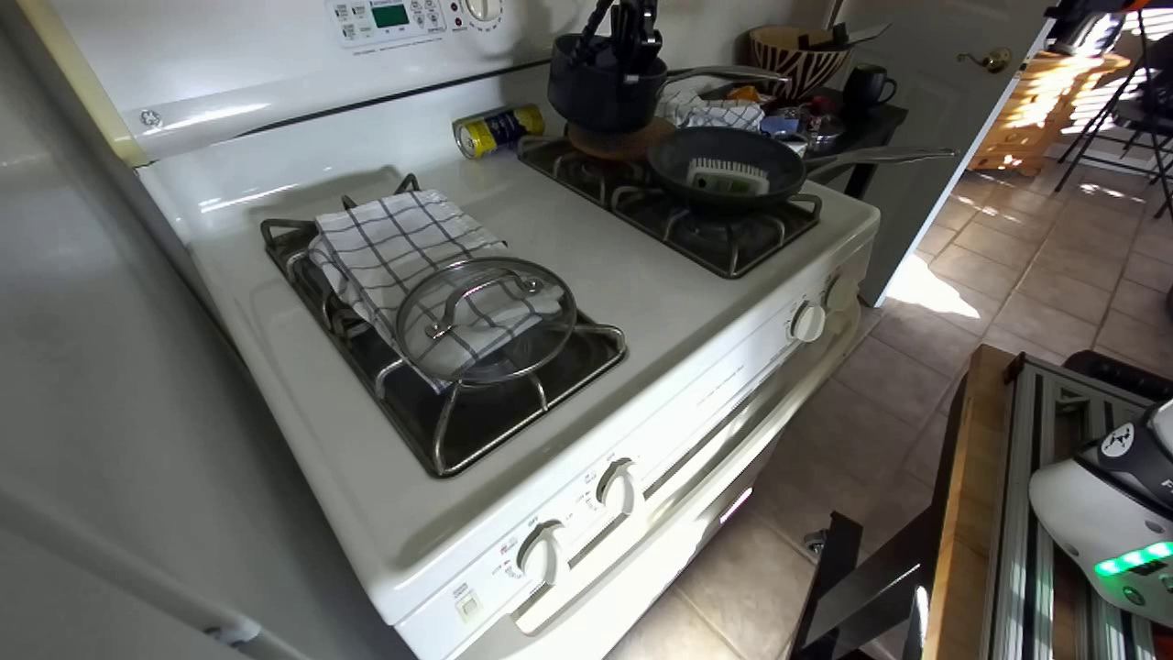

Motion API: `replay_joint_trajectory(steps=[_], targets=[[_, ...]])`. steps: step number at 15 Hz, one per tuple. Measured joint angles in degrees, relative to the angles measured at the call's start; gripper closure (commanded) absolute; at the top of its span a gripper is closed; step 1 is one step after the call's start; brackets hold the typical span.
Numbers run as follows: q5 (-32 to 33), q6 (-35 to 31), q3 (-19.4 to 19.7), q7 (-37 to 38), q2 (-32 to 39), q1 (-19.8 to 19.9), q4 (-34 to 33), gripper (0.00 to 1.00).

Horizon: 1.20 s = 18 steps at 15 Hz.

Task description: Move the pot to the left

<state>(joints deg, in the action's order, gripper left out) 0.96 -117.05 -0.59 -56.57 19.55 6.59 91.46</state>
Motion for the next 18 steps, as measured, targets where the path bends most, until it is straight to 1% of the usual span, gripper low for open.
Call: replay_joint_trajectory(steps=[9,14,18], targets=[[0.7,0.1,-2.5,-9.6,-1.1,-2.2,-1.4,1.0],[2.4,0.1,-4.2,-14.7,-3.5,-5.0,-0.5,1.0],[4.7,0.1,-5.3,-15.9,-6.0,-7.8,1.6,1.0]])
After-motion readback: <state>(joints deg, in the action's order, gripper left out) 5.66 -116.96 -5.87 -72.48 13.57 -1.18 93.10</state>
